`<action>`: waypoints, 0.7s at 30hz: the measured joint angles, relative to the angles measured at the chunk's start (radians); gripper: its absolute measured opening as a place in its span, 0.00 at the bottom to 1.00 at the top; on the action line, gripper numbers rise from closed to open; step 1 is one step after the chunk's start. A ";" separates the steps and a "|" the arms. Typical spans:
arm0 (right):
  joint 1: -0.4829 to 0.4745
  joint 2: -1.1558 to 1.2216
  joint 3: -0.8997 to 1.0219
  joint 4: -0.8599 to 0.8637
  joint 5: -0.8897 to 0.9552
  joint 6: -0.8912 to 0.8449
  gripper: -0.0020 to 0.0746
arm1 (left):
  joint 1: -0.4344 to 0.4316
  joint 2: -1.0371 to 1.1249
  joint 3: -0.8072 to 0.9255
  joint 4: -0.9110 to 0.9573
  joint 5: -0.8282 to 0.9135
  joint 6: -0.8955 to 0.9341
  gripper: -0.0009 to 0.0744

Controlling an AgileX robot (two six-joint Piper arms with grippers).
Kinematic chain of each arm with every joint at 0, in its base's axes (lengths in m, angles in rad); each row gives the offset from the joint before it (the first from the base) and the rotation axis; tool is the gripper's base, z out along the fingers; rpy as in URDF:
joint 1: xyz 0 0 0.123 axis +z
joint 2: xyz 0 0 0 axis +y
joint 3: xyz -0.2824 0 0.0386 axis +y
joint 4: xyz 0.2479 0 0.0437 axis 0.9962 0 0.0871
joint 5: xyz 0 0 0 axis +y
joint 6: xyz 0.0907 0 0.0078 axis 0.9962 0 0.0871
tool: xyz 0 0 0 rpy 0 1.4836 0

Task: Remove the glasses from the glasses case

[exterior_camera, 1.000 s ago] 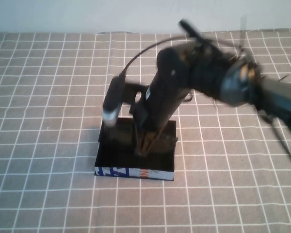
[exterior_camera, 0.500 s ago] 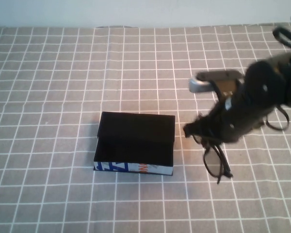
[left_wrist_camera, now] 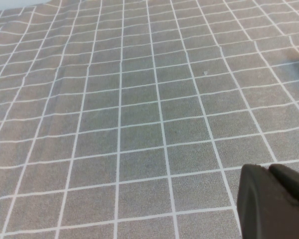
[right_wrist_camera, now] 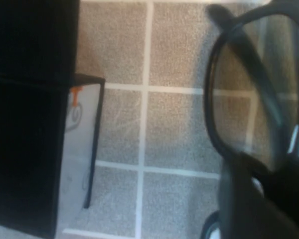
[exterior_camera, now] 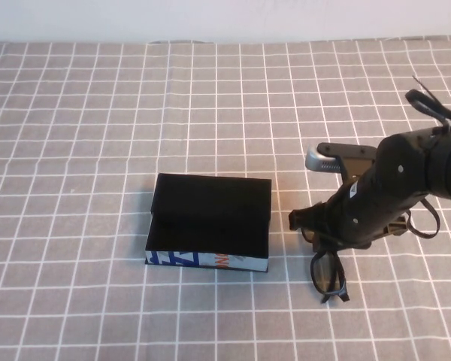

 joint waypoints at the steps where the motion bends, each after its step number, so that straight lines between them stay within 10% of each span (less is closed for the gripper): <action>1: 0.000 0.004 0.000 0.000 0.000 0.000 0.24 | 0.000 0.000 0.000 0.000 0.000 0.000 0.01; 10: 0.000 -0.086 0.002 -0.060 0.067 0.012 0.44 | 0.000 0.000 0.000 0.000 0.000 0.000 0.01; 21: 0.032 -0.436 0.119 -0.108 0.215 -0.049 0.03 | 0.000 0.000 0.000 0.000 0.000 0.000 0.01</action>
